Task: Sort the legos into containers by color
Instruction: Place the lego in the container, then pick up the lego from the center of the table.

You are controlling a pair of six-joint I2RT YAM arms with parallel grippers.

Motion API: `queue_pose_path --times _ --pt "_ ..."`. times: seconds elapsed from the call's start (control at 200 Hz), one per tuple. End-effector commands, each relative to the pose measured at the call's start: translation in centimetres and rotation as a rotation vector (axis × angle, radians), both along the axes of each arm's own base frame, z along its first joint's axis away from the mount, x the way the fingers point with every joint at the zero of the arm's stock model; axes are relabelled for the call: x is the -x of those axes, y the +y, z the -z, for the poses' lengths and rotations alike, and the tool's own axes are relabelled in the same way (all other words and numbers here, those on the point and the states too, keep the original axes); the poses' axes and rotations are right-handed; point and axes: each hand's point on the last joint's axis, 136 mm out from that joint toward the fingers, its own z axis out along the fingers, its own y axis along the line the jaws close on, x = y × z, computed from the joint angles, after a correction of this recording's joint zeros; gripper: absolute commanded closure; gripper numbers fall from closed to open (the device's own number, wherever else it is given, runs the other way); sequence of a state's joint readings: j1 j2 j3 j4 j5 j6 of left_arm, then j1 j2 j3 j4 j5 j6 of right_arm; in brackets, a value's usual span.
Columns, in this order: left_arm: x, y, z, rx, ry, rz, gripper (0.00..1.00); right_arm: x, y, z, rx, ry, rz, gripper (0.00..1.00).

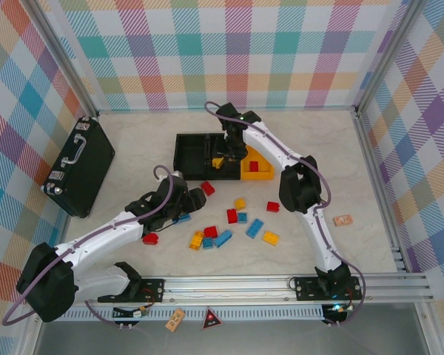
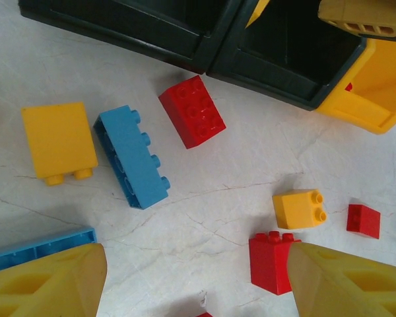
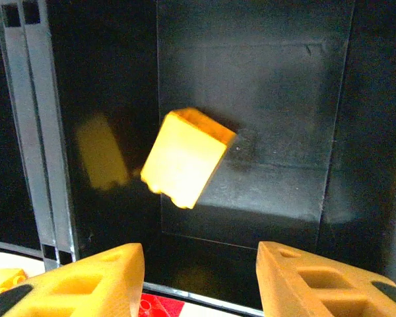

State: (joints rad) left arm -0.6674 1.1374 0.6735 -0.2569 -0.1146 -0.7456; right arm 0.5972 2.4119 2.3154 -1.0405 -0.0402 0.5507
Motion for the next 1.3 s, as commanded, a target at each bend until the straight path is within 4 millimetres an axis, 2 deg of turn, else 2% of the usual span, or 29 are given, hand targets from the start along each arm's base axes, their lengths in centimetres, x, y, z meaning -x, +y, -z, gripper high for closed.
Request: queue_pose_path --times 0.0,0.275,0.39,0.555,0.7,0.825,0.925,1.09,1.295 --pt "0.7 0.8 1.0 -0.037 0.037 -0.021 0.27 1.0 -0.1 -2.3 -0.003 -0.024 -0.027 0.53" --pt "1.0 1.4 1.7 -0.087 0.089 -0.045 0.29 3.6 -1.4 -5.3 -0.067 -0.083 -0.047 0.53" --pt "1.6 2.5 2.4 -0.136 0.136 -0.074 0.29 5.4 -2.0 -6.0 -0.099 -0.093 -0.067 0.52" --pt "2.5 4.1 3.5 -0.223 0.208 -0.126 0.23 8.0 -3.1 -6.6 -0.137 -0.099 -0.094 0.47" --pt "2.7 4.9 4.6 -0.292 0.261 -0.153 0.18 10.4 -3.7 -5.9 -0.173 -0.072 -0.114 0.46" --pt "2.6 5.4 5.4 -0.355 0.299 -0.168 0.1 12.1 -4.5 -4.9 -0.173 -0.042 -0.106 0.46" --pt "2.1 5.0 5.9 -0.378 0.305 -0.153 0.07 13.2 -4.9 -4.2 -0.179 -0.023 -0.099 0.45" --pt "1.2 4.5 6.9 -0.409 0.316 -0.135 0.06 14.9 -5.3 -3.4 -0.186 0.009 -0.089 0.45" --pt "0.9 4.0 8.5 -0.431 0.351 -0.123 0.13 16.1 -6.1 -2.6 -0.174 0.033 -0.067 0.45"
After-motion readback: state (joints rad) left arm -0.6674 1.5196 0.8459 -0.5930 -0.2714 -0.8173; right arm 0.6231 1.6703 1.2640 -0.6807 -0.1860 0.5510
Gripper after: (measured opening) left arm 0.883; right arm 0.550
